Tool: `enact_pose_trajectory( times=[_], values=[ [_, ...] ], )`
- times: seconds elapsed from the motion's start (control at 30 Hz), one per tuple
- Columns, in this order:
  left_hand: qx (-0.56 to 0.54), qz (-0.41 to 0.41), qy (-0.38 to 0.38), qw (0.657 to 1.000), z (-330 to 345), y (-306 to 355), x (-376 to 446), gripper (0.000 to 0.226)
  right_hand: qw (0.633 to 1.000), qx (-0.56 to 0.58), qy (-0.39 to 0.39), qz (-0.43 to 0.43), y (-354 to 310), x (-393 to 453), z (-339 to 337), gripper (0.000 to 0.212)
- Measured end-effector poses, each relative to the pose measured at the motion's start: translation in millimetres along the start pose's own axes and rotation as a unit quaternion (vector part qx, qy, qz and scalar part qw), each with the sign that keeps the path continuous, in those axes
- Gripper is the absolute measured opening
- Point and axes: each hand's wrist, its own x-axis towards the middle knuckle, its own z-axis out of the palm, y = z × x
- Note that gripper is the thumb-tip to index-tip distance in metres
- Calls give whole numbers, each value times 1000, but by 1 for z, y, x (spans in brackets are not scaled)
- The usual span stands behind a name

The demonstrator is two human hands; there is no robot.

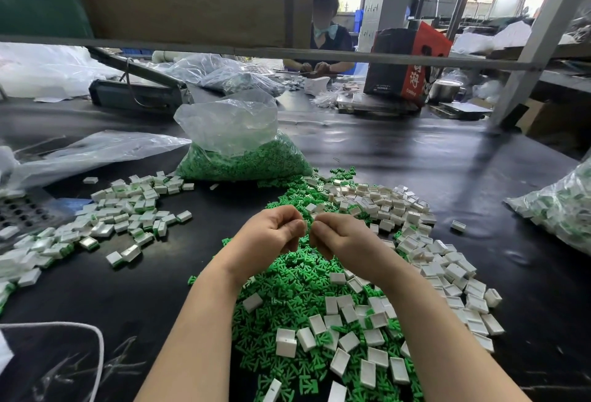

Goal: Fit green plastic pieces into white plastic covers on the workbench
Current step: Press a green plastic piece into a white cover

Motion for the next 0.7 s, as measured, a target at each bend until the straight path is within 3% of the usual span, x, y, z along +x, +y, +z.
enact_pose_trajectory(
  times=[0.7],
  values=[
    [84,-7,-38,996,-4,5,-2,18,996,-56,-64,-23,6,-3,-7,28]
  ],
)
